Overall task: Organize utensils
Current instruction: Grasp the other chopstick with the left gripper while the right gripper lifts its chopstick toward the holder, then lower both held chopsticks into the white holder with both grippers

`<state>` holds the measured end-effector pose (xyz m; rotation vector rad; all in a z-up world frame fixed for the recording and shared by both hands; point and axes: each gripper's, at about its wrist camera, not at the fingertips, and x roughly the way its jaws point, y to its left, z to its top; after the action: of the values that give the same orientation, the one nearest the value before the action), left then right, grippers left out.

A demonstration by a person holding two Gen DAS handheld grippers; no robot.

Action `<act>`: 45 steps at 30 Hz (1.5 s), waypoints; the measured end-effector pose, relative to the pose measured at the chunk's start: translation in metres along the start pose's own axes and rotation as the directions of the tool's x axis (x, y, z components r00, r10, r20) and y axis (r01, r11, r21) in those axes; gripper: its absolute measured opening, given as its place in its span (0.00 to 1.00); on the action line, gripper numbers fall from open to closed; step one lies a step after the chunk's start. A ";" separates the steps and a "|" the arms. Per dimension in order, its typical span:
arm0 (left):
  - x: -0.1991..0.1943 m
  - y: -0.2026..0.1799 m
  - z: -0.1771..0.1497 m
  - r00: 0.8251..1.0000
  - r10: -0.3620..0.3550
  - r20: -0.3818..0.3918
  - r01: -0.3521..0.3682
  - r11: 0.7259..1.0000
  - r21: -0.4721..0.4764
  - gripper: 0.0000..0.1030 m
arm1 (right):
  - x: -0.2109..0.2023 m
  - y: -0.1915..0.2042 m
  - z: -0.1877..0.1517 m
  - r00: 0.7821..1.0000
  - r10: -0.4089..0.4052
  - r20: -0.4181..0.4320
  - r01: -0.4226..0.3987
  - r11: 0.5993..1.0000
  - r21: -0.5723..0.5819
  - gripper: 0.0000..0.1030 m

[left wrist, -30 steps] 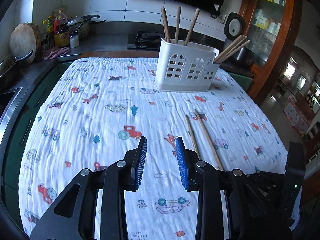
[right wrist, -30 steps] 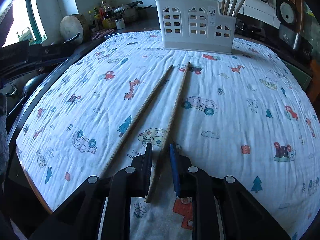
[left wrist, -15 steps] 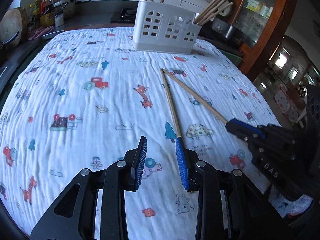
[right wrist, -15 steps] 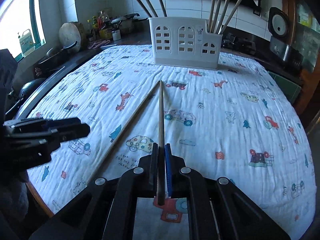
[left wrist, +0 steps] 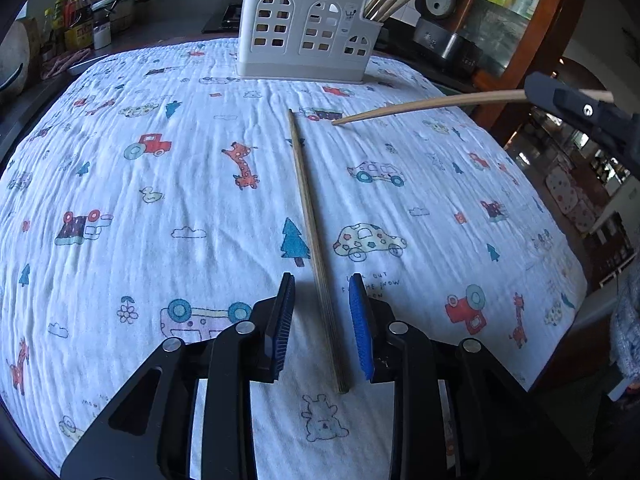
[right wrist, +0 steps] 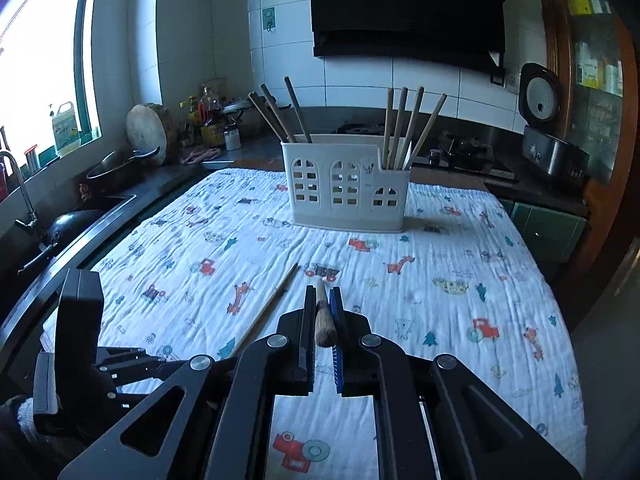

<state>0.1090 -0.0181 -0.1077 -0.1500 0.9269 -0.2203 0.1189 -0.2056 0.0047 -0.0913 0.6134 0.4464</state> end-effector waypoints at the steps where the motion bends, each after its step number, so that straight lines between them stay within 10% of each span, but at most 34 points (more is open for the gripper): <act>1: 0.001 -0.001 0.000 1.000 0.012 0.003 -0.012 1.000 0.008 0.22 | -0.001 -0.001 0.002 1.000 0.001 0.004 -0.001 1.000 -0.001 0.06; 11: -0.019 -0.009 0.018 0.999 0.017 0.027 -0.019 0.998 0.067 0.05 | -0.007 -0.013 0.026 0.999 0.011 0.032 -0.010 1.000 -0.010 0.06; 29: -0.118 -0.015 0.175 0.975 -0.056 0.215 0.003 0.971 0.239 0.05 | -0.023 -0.066 0.173 0.991 0.008 0.131 0.000 0.998 -0.064 0.06; 45: -0.116 -0.012 0.291 0.991 0.122 0.058 -0.135 0.913 0.386 0.05 | 0.005 -0.096 0.275 0.960 -0.039 0.278 0.045 0.999 -0.015 0.06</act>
<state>0.2742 0.0097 0.1573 0.2755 0.8401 -0.2749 0.3113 -0.2314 0.2217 -0.0607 0.3297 0.4153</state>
